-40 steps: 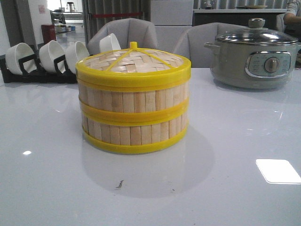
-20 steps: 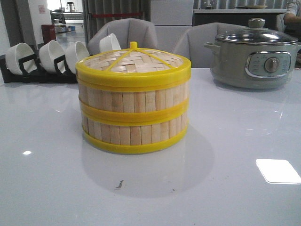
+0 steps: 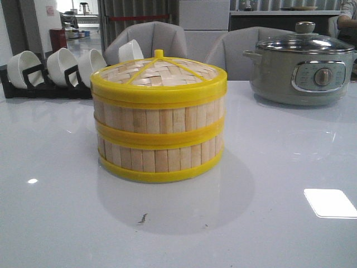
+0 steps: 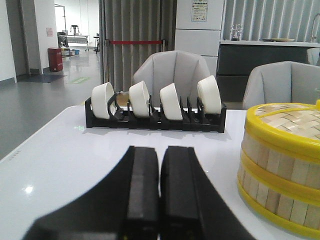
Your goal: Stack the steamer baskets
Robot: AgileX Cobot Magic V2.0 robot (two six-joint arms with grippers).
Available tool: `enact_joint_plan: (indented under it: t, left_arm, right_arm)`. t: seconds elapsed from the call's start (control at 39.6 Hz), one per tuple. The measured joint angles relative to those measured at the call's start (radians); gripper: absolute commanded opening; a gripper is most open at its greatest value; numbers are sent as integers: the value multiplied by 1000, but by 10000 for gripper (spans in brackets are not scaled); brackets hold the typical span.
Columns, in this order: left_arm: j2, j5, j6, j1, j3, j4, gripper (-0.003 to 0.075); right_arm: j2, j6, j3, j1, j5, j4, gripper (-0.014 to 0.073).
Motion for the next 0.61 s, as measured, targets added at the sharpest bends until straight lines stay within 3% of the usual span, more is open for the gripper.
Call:
enact_joint_plan:
  t: [0.33,0.61]
  left_arm:
    - [0,0,0,0,0,0,85]
    - [0,-7,0,0,0,0,85]
  right_arm:
    - [-183,0,188,0,-4,11,66]
    - [-199,0,296,0,-61,39,66]
